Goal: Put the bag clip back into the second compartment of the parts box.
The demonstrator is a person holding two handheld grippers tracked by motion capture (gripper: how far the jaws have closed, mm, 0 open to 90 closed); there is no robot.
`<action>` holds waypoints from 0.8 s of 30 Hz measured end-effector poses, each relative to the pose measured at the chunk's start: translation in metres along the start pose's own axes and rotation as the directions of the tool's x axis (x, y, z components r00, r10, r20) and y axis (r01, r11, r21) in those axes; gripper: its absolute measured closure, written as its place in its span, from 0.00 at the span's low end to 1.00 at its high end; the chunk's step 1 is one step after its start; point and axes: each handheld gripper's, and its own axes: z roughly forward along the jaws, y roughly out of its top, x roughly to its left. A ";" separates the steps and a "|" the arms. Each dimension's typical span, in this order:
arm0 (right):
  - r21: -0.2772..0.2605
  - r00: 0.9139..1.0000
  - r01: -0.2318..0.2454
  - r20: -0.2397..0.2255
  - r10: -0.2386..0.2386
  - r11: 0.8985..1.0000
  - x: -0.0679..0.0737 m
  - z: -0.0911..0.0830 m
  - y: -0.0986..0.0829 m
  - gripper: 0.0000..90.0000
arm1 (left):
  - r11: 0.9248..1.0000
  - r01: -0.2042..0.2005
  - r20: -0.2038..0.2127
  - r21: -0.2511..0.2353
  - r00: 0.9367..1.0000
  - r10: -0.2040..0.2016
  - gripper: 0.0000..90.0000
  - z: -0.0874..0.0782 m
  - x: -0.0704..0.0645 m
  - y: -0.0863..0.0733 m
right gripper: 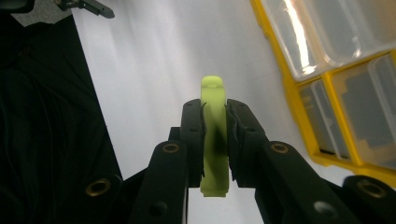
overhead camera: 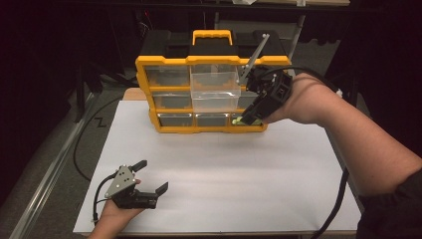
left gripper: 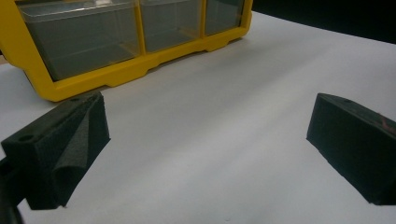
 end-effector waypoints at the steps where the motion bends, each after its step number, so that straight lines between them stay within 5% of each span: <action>1: -0.002 1.000 0.005 0.002 -0.005 1.000 0.000 -0.001 0.002 0.88 | 1.000 0.000 0.000 0.000 1.000 0.000 0.00 0.000 0.000 0.000; 24: -0.031 0.998 0.051 0.026 -0.050 0.998 -0.008 -0.018 0.054 0.88 | 1.000 0.010 0.002 -0.005 1.000 -0.010 0.00 -0.001 0.001 0.000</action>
